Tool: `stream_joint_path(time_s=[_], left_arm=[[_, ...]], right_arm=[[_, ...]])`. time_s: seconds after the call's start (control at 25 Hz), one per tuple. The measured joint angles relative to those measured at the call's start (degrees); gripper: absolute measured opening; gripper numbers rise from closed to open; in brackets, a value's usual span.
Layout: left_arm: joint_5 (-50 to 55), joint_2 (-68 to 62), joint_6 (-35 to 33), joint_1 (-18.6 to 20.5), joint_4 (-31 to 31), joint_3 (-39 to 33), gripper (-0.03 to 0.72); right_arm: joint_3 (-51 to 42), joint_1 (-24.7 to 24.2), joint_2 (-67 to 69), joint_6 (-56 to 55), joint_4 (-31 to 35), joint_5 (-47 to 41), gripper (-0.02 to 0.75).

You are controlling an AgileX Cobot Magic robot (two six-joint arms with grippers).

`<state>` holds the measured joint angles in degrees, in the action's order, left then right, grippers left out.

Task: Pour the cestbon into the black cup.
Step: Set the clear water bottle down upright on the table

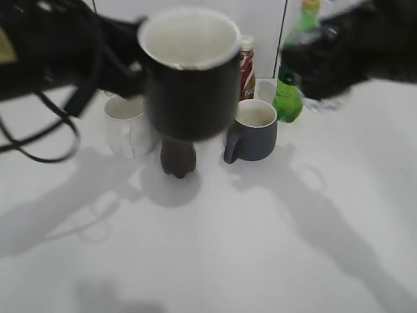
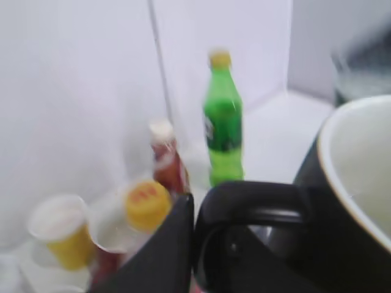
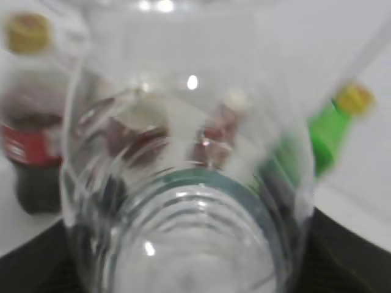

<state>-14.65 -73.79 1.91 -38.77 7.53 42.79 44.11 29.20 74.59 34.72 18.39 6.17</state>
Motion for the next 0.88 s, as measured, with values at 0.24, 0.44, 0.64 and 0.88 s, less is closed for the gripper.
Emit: stream_joint_path(time_s=[0.24, 0.44, 0.64, 0.88], left_arm=[[-1.04, 9.35, 0.05, 7.71, -1.58, -6.18, 0.054], [-4.51, 11.14, 0.0, 20.03, -2.88, -13.49, 0.054], [-11.38, 9.13, 0.0, 30.48, -3.54, -19.2, 0.054], [-15.01, 1.49, 0.0, 34.85, -5.66, -19.86, 0.054]], right_arm=[[-10.31, -7.98, -0.72, -8.98, -0.22, 8.93, 0.501], [-15.23, -12.41, -0.48, -20.23, -10.01, 17.6, 0.501], [-15.85, -14.96, 5.03, -28.89, -15.26, 27.37, 0.501], [-15.91, -15.03, 15.68, -29.9, -13.58, 42.22, 0.501]])
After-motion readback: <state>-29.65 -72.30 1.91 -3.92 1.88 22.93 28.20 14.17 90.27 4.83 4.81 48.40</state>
